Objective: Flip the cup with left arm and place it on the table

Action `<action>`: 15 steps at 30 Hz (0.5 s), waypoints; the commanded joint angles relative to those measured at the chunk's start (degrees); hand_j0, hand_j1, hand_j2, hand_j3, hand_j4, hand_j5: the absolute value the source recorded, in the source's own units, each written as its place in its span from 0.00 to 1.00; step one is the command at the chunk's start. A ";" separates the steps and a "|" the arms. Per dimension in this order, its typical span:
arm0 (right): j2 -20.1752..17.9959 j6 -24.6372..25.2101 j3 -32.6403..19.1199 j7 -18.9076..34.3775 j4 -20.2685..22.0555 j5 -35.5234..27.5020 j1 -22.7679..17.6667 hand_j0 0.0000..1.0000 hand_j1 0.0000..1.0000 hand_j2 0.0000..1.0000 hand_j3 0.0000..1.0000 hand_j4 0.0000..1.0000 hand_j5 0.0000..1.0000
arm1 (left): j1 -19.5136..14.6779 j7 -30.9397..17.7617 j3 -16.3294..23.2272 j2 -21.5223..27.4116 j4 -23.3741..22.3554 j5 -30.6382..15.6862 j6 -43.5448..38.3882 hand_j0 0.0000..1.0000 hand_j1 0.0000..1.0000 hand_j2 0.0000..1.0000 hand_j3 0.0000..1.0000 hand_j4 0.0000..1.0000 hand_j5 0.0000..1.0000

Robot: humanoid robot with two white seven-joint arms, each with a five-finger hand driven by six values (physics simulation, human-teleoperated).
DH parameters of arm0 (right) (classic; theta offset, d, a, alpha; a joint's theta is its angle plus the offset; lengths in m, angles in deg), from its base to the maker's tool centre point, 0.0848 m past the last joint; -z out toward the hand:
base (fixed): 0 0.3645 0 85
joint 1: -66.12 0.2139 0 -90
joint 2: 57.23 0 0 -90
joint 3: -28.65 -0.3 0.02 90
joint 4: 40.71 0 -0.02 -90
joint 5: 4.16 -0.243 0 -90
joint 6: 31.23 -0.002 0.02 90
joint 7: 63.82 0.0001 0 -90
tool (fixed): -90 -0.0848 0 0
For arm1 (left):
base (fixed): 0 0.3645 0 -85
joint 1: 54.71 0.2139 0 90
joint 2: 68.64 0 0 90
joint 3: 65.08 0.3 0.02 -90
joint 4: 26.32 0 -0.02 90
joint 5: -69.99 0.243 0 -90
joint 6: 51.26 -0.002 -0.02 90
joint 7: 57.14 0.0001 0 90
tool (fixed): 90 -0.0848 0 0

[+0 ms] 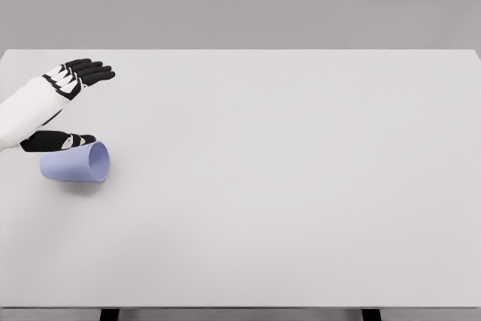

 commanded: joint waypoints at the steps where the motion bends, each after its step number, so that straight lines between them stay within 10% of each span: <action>1: 0.00 -0.07 -0.21 0.01 0.19 -0.25 0.00 1.00 1.00 1.00 1.00 1.00 1.00 | 0.00 0.03 -0.09 0.06 0.01 -0.39 -0.02 1.00 1.00 1.00 1.00 1.00 1.00; 15: 0.00 0.02 0.05 -0.17 -0.16 -0.07 -0.09 1.00 1.00 1.00 1.00 1.00 1.00 | -0.09 0.21 -1.58 0.41 -0.52 0.58 -0.02 1.00 1.00 1.00 1.00 1.00 1.00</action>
